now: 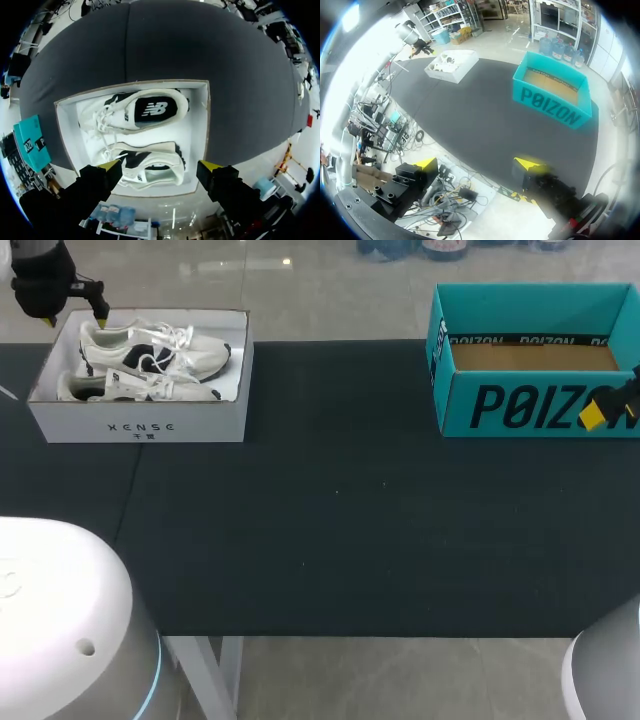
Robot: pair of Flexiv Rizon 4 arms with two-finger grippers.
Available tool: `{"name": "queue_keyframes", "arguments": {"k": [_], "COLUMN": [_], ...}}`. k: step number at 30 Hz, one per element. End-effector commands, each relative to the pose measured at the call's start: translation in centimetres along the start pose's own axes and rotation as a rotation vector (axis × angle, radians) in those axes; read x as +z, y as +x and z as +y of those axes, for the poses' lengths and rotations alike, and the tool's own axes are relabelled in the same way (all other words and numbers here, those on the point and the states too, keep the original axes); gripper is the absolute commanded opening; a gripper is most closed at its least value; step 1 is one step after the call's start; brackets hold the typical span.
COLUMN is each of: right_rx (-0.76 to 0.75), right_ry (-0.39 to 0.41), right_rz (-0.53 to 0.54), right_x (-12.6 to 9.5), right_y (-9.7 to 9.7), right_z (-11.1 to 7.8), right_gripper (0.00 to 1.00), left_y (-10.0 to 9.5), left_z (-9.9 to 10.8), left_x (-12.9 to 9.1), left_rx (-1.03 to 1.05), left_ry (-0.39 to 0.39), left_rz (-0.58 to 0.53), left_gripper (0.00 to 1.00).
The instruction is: Take the shoe out of the shoebox, open the shoe tongue, remove and reinsert the insole, then place the shoe into the shoebox
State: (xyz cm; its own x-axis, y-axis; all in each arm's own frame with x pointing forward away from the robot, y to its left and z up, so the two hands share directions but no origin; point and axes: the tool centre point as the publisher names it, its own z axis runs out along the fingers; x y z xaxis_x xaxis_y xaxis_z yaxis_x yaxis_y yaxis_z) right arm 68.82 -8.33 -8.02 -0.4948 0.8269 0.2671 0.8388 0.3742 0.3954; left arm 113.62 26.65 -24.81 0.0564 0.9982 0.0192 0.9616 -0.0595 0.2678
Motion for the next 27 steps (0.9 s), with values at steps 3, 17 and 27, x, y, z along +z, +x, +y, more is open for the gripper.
{"name": "queue_keyframes", "arguments": {"k": [3,17,27], "right_rx": [0.001,0.001,0.001], "right_ry": [0.008,0.008,0.008], "right_rz": [0.001,0.001,0.001], "right_x": [0.0,0.0,0.0], "right_y": [-0.1,-0.1,-0.1], "right_z": [0.4,0.4,0.4], "right_gripper": [1.00,1.00,1.00], "left_y": [0.0,1.2,4.1], "left_z": [-0.1,-4.5,-8.8], "left_x": [0.0,2.3,4.7], "left_rx": [-0.001,-0.085,-0.209], "left_ry": [-0.003,0.102,0.194], "left_rz": [0.002,-0.009,-0.011], "left_gripper": [1.00,1.00,1.00]}}
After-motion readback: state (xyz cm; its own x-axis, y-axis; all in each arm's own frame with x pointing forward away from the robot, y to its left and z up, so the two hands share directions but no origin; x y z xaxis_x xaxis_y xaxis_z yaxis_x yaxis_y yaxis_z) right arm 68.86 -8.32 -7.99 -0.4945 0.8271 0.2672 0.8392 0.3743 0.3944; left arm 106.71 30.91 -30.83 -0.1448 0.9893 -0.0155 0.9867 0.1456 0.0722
